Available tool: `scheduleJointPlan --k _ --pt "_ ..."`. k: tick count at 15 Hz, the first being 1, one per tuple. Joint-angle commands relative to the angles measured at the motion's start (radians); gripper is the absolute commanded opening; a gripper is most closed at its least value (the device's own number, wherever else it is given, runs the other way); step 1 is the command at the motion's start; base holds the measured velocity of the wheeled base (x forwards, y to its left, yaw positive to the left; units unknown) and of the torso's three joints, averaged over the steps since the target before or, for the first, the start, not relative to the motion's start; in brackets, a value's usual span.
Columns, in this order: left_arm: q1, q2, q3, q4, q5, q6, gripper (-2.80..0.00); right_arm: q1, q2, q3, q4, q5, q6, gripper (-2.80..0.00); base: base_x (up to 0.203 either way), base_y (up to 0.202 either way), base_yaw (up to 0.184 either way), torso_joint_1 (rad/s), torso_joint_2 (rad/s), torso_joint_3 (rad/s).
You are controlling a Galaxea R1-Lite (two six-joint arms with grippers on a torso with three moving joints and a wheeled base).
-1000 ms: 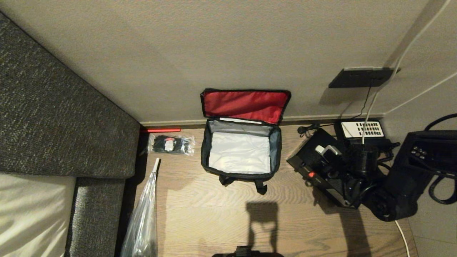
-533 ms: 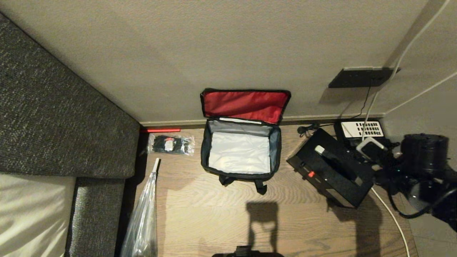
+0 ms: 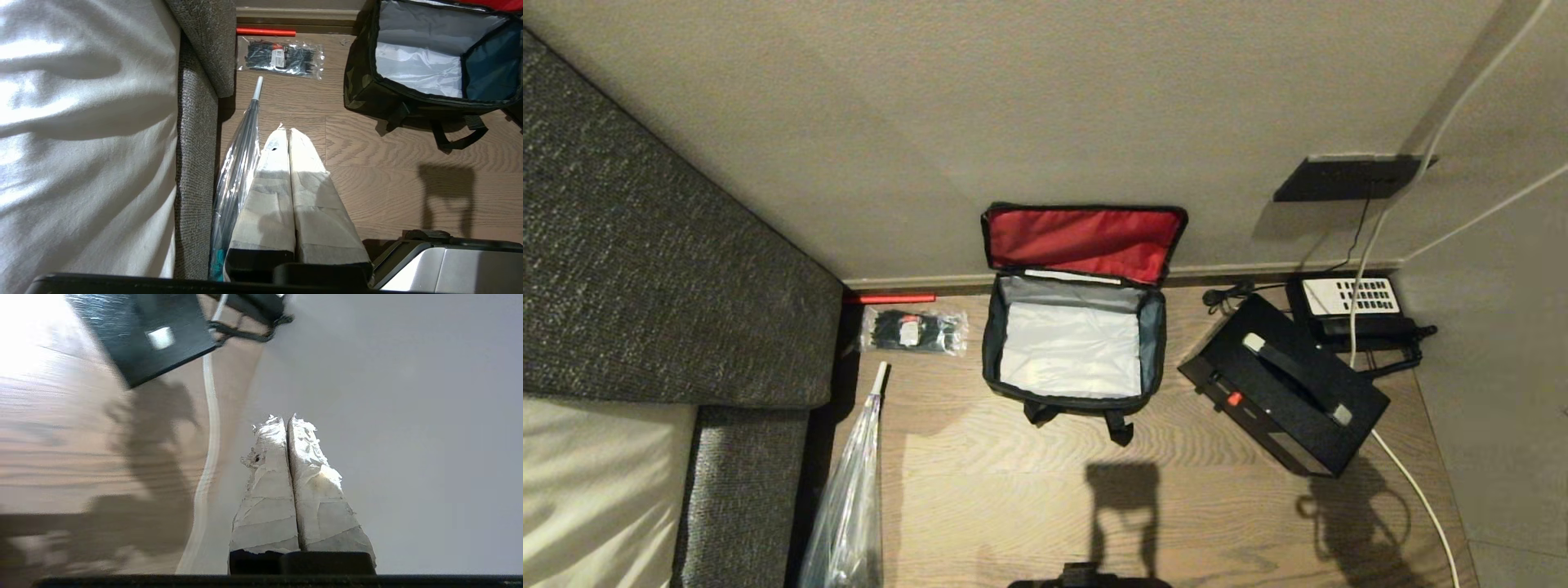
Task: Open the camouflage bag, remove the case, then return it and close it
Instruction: Grip the handle again
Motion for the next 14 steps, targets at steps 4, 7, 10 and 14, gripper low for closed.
scheduleJointPlan --k 4,7,10,14 --pt "0.0 -0.002 0.003 -0.001 0.0 0.0 -2.8 -0.061 -0.424 0.157 0.177 0.464 0.546 -2.8 0.0 0.0 0.0 0.0 0.0 0.0" --pt "0.0 -0.002 0.003 0.0 0.0 0.0 -2.8 -0.093 -0.549 0.309 0.185 0.643 0.617 -2.8 0.0 0.0 0.0 0.0 0.0 0.0" --pt "0.002 -0.002 0.003 0.0 0.0 0.0 -2.8 -0.131 -0.686 0.33 0.164 0.676 0.612 -2.8 0.0 0.0 0.0 0.0 0.0 0.0" --pt "0.001 -0.002 0.003 0.0 0.0 0.0 -2.8 -0.138 -0.759 0.355 0.154 0.526 0.46 -2.8 0.0 0.0 0.0 0.0 0.0 0.0"
